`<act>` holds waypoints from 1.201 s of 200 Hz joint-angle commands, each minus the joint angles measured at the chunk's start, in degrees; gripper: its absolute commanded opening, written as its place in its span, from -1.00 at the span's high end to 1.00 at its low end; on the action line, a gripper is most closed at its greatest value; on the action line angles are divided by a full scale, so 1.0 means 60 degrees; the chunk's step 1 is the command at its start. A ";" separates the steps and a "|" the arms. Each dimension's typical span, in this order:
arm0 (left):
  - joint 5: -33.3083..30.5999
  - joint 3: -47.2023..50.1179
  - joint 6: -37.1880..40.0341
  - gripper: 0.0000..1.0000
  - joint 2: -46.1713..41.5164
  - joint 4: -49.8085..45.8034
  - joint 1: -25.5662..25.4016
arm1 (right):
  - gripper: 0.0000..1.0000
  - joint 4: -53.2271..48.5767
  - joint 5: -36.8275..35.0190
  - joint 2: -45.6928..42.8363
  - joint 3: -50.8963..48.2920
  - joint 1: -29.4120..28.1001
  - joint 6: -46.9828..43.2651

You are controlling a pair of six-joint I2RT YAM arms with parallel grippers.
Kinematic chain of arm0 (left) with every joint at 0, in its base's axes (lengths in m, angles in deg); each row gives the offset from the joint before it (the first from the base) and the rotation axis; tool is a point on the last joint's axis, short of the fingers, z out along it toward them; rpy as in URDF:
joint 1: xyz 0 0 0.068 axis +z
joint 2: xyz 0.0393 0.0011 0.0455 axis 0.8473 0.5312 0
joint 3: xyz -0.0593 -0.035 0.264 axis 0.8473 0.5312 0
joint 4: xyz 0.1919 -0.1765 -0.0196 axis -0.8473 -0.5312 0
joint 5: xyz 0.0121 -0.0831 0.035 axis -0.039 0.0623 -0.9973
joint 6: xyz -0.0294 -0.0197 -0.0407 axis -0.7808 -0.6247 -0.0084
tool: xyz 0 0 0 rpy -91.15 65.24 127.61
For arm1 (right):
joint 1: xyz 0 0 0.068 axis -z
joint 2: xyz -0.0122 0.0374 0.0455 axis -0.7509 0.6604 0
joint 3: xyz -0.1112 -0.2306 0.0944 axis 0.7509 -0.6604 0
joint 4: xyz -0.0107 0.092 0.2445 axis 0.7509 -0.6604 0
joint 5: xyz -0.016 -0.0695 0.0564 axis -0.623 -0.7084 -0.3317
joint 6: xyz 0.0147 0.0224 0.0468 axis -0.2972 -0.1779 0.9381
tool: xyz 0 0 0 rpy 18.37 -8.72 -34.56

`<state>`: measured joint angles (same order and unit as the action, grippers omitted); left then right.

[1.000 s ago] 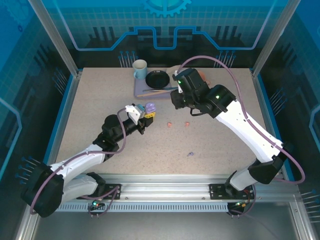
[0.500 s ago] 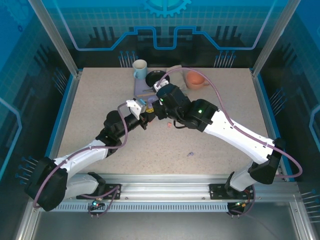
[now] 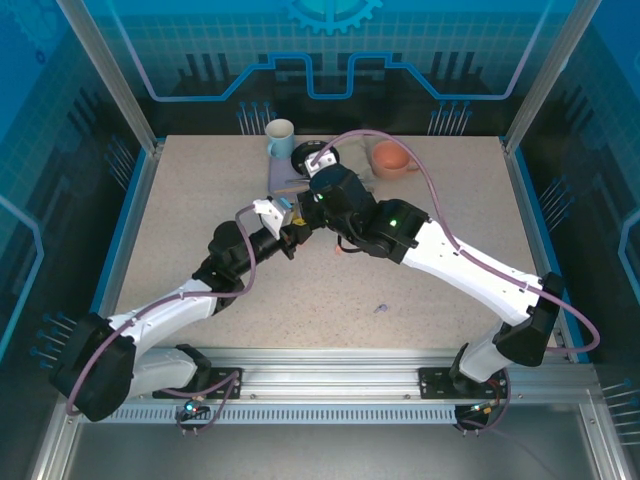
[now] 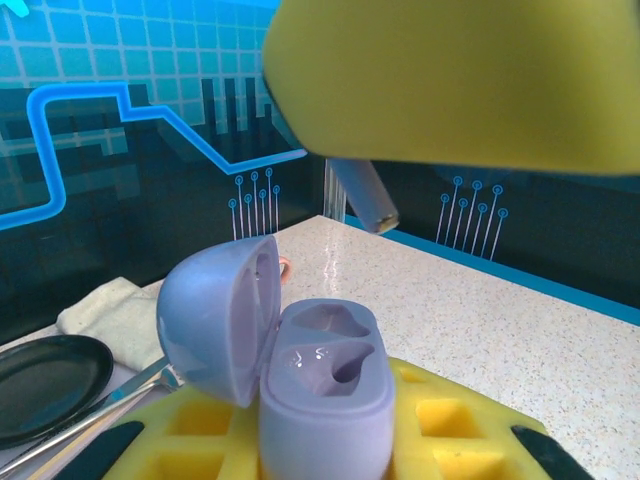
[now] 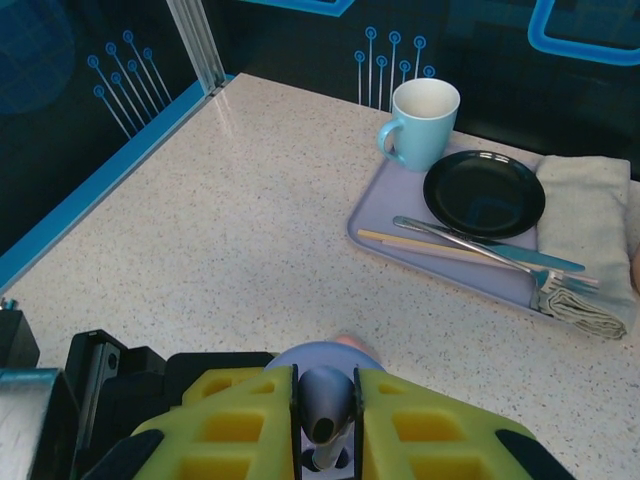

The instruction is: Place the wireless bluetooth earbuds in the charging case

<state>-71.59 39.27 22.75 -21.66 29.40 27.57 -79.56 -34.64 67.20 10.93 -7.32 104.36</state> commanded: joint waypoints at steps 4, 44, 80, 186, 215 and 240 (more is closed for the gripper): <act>0.0095 -0.0389 -0.0294 1.00 0.0112 0.0594 -0.0094 | 0.62 0.0522 -0.0296 0.0015 -0.0183 -0.0146 0.0357; 0.0038 -0.0448 -0.0419 1.00 0.0179 0.0741 -0.0087 | 0.62 0.0545 -0.0314 0.0058 -0.0346 -0.0144 0.0551; 0.0018 -0.0462 -0.0534 1.00 0.0190 0.0834 -0.0087 | 0.62 0.0588 -0.0310 0.0115 -0.0457 -0.0130 0.0687; 0.0021 -0.0488 -0.0553 1.00 0.0263 0.0897 -0.0099 | 0.63 0.0571 -0.0023 0.0248 -0.0369 -0.0124 0.0744; -0.0017 -0.0517 -0.0553 1.00 0.0264 0.0904 -0.0109 | 0.64 0.0523 0.0122 0.0277 -0.0503 -0.0134 0.0828; -0.0043 -0.0535 -0.0567 1.00 0.0264 0.0914 -0.0110 | 0.64 0.0486 0.0227 0.0277 -0.0631 -0.0165 0.0855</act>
<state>-71.64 38.29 20.41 -20.17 31.74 27.41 -77.09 -34.60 68.10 8.38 -7.32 108.42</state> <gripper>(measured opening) 0.230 0.184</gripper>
